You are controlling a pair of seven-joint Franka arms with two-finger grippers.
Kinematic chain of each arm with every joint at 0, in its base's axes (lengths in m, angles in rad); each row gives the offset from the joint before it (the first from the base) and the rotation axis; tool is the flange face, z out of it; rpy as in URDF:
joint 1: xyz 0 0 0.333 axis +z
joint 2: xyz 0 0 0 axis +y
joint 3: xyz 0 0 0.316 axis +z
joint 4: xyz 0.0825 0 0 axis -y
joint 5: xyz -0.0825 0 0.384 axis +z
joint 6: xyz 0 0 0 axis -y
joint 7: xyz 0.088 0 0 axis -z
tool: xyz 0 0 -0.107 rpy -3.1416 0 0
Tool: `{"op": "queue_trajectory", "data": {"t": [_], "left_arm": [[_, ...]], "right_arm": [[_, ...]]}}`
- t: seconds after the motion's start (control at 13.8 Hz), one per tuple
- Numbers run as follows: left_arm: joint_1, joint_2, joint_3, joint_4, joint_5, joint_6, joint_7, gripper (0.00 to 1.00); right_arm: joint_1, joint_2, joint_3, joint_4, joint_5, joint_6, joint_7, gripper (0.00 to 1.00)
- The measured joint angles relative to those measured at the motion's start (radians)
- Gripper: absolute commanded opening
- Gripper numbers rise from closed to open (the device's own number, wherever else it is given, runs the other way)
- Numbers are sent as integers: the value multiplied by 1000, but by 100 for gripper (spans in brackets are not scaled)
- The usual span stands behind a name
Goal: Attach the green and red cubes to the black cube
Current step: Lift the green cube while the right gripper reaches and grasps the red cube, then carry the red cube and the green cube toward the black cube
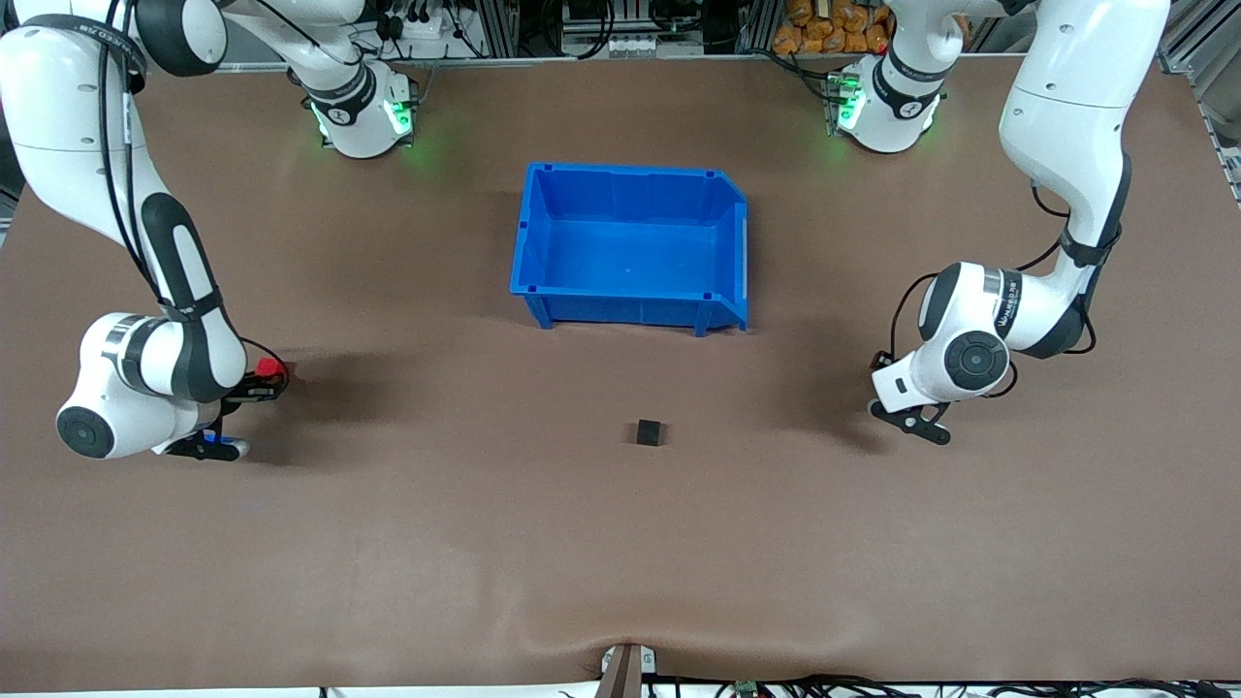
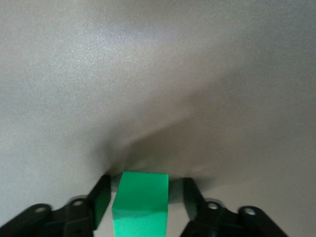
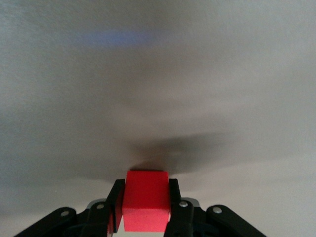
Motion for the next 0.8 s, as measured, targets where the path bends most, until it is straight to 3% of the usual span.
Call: {"op": "queue_trajectory", "data": {"t": [0.14,0.43,0.65,0.8], "left_arm": [[7,-10,1,1,0,-15,-12,1],[29,-11,3,3,0,-26,-117,1],[10,-11,-3,32,0,-26,-290,1],[-3,-12,-5,58,-9,-26,-400,1]], "right_arm": [[3,-1,2,35,70,-57,95,0],[19,-4,6,132,369,-150,442,0],[97,-4,13,158,540,-128,716,0],[186,-2,16,160,645,-26,874,0]]}}
